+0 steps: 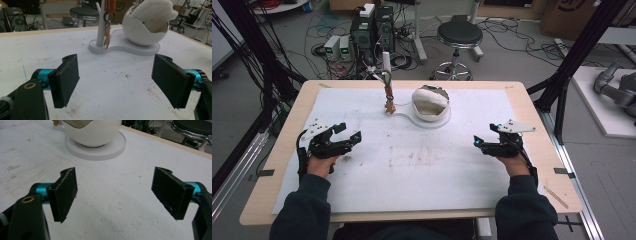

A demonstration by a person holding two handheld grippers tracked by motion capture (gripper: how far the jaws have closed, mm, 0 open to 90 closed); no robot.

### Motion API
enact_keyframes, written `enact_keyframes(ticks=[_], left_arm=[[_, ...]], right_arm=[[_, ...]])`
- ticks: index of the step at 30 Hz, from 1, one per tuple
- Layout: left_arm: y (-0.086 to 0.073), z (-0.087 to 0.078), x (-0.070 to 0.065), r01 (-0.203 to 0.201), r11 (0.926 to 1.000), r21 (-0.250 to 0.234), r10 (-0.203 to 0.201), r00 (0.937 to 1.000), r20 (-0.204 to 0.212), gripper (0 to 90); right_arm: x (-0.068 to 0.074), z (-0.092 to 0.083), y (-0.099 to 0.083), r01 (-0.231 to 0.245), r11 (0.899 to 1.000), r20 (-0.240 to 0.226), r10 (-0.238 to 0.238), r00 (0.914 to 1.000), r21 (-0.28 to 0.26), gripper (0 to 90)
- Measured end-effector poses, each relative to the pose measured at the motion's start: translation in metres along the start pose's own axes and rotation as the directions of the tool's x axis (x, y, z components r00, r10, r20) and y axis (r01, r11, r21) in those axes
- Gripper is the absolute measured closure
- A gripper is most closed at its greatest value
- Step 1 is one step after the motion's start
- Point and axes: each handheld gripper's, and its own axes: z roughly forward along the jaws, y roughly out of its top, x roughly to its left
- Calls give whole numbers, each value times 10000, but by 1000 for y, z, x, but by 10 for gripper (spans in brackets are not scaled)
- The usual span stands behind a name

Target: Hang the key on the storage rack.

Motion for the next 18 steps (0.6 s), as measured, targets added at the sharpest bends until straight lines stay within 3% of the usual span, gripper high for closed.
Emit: enact_keyframes(ticks=[18], left_arm=[[0,0,-3,-109,9999,59,108,9998,148,218]], right_arm=[[0,0,-4,-99,9999,64,99,9999,92,212]])
